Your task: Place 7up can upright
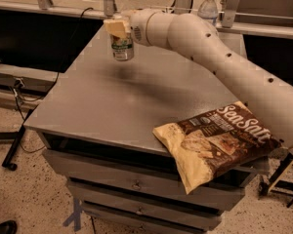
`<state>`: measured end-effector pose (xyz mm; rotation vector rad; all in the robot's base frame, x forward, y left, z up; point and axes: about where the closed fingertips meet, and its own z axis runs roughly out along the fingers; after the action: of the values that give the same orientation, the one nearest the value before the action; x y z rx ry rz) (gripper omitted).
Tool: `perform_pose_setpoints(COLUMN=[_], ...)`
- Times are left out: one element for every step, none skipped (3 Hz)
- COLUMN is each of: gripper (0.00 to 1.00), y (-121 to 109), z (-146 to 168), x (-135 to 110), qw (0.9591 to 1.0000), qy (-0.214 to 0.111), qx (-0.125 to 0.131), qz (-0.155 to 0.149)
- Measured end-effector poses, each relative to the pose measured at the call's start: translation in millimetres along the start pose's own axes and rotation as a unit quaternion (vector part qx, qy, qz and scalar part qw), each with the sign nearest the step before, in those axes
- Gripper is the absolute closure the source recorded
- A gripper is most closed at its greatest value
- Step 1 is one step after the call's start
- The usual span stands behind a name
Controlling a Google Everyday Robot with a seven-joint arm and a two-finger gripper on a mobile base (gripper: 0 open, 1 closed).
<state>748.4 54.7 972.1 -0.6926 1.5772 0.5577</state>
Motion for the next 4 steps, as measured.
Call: perform_pose_setpoints(gripper=[1.0,1.0,1.0,1.0], y=[0.0,-1.8,1.2,4.0], z=[7.2,5.7,6.7,8.5], x=[4.2,12.0,25.1,38.4], qw=[0.9997,0.9995,0.9996,0.9997], qy=[-0.012,-0.013,-0.003,-0.007], qx=[-0.021,-0.022,-0.015,-0.015], qz=[-0.009,-0.018,-0.023,-0.017])
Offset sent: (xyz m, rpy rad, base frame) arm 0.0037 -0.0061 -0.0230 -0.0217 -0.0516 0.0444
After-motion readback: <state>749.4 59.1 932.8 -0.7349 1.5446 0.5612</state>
